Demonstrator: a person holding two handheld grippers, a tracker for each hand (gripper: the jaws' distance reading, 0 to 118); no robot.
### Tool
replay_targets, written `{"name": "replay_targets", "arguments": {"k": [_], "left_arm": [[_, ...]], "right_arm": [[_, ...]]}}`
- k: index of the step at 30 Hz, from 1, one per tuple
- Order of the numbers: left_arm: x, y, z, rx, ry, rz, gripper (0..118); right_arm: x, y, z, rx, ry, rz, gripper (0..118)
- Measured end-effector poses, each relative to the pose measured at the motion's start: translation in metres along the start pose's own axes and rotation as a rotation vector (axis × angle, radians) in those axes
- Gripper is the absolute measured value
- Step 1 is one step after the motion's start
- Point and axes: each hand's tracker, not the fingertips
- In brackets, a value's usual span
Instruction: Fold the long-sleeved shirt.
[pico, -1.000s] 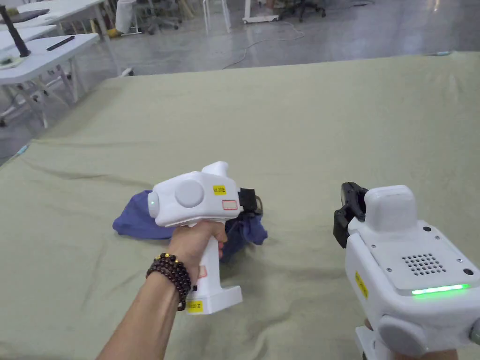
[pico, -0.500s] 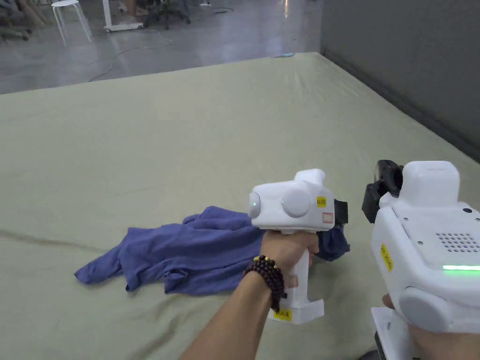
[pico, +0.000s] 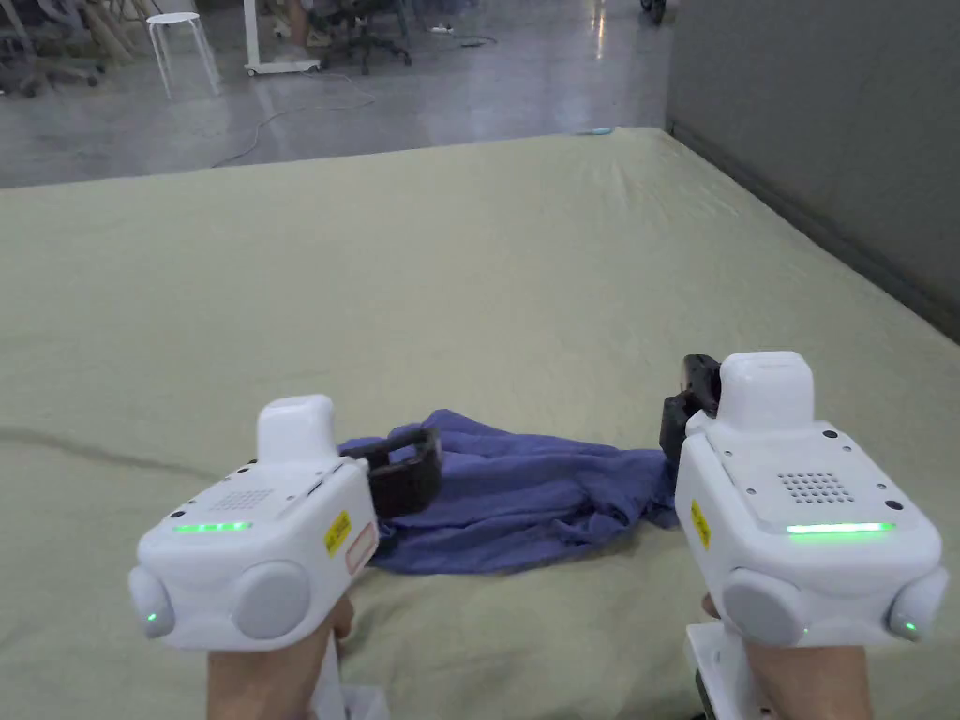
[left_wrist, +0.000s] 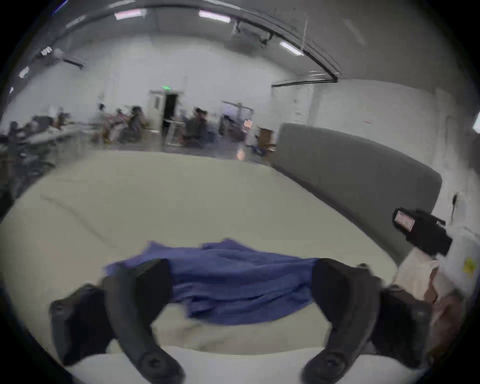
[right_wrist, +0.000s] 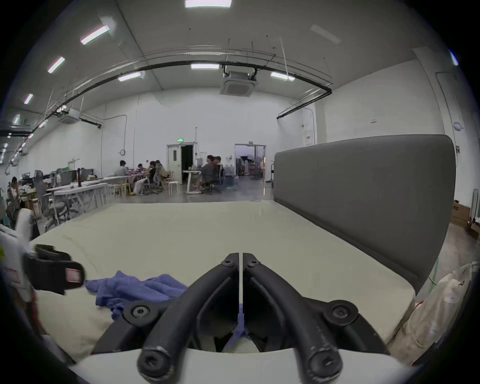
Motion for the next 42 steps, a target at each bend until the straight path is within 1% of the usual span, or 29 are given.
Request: {"name": "replay_targets", "arguments": {"k": [1, 2, 3, 4, 5, 8, 11, 13, 14, 15, 16, 17, 18, 20, 21, 23, 25, 27, 28, 29, 30, 31, 32, 33, 34, 36, 39, 40, 42], "left_arm": [[-0.008, -0.007, 0.011, 0.006, 0.051, -0.014, 65], [-0.014, -0.013, 0.018, 0.004, 0.126, -0.04, 16], [-0.021, -0.017, 0.023, -0.006, 0.177, -0.084, 1], [-0.027, -0.023, 0.025, -0.038, 0.239, -0.112, 1], [-0.033, -0.025, 0.027, 0.0, 0.227, -0.116, 1], [-0.046, -0.027, 0.029, -0.059, 0.172, -0.026, 1], [-0.045, -0.025, 0.02, -0.057, 0.189, -0.029, 1], [-0.052, -0.021, 0.001, -0.07, 0.199, -0.015, 5], [-0.055, -0.017, -0.014, -0.113, 0.225, -0.002, 43], [-0.061, -0.016, -0.028, -0.206, 0.229, 0.017, 90], [-0.067, -0.017, -0.045, -0.299, 0.228, 0.029, 118], [-0.072, -0.014, -0.058, -0.312, 0.176, 0.055, 118], [-0.077, -0.013, -0.072, -0.325, 0.169, 0.058, 117], [-0.087, -0.021, -0.11, -0.424, 0.228, 0.058, 117], [-0.089, -0.024, -0.125, -0.475, 0.258, 0.024, 116], [-0.093, -0.036, -0.149, -0.564, 0.281, -0.045, 110], [-0.094, -0.045, -0.16, -0.59, 0.285, -0.055, 100], [-0.096, -0.049, -0.159, -0.573, 0.28, -0.029, 51], [-0.094, -0.049, -0.156, -0.565, 0.26, -0.002, 44], [-0.09, -0.046, -0.148, -0.532, 0.278, -0.002, 19], [-0.089, -0.043, -0.144, -0.528, 0.26, 0.005, 1], [-0.093, -0.039, -0.139, -0.517, 0.244, 0.016, 1], [-0.094, -0.035, -0.133, -0.492, 0.209, 0.039, 1], [-0.095, -0.032, -0.128, -0.49, 0.191, 0.051, 1], [-0.095, -0.029, -0.124, -0.486, 0.183, 0.055, 1], [-0.098, -0.021, -0.117, -0.463, 0.192, 0.058, 1], [-0.102, -0.009, -0.108, -0.429, 0.145, 0.102, 1], [-0.102, -0.006, -0.106, -0.423, 0.146, 0.1, 1], [-0.101, 0.0, -0.105, -0.41, 0.141, 0.084, 1]], "right_arm": [[-0.003, -0.002, -0.001, -0.004, 0.0, 0.004, 0], [-0.005, -0.003, -0.001, -0.01, 0.005, 0.006, 0], [-0.007, -0.004, -0.002, -0.012, 0.006, 0.006, 0], [-0.009, -0.005, -0.002, -0.014, 0.006, 0.005, 0], [-0.011, -0.006, -0.002, -0.015, 0.004, 0.004, 0], [-0.014, -0.004, -0.001, -0.019, -0.006, 0.009, 0], [-0.011, -0.002, -0.002, -0.019, -0.004, -0.004, 0], [-0.009, -0.001, -0.002, -0.021, -0.005, -0.013, 0], [-0.007, -0.002, -0.002, -0.022, -0.004, -0.016, 0], [-0.006, -0.002, -0.002, -0.024, -0.006, -0.016, 0], [-0.004, -0.002, -0.003, -0.028, -0.011, -0.015, 0], [-0.003, -0.003, -0.003, -0.031, -0.013, -0.015, 0], [-0.001, -0.004, -0.002, -0.033, -0.013, -0.017, 0], [0.002, -0.006, -0.004, -0.041, -0.022, -0.023, 0], [0.004, -0.006, -0.006, -0.051, -0.031, -0.028, 0], [0.009, -0.007, -0.008, -0.076, -0.051, -0.043, 0], [0.015, -0.008, -0.01, -0.089, -0.056, -0.05, 0], [0.02, -0.01, -0.014, -0.1, -0.069, -0.046, 0], [0.024, -0.011, -0.018, -0.117, -0.072, -0.039, 0], [0.028, -0.012, -0.024, -0.139, -0.07, -0.032, 3], [0.032, -0.014, -0.031, -0.159, -0.074, -0.027, 20], [0.037, -0.015, -0.043, -0.213, -0.08, -0.035, 63], [0.041, -0.017, -0.058, -0.305, -0.103, -0.047, 92], [0.046, -0.018, -0.074, -0.402, -0.117, -0.054, 105], [0.052, -0.023, -0.091, -0.477, -0.121, -0.069, 103], [0.059, -0.035, -0.119, -0.571, -0.084, -0.069, 103], [0.063, -0.061, -0.155, -0.738, -0.061, -0.03, 101], [0.063, -0.068, -0.165, -0.769, -0.066, -0.022, 94], [0.063, -0.079, -0.176, -0.788, -0.07, -0.026, 88]]}}
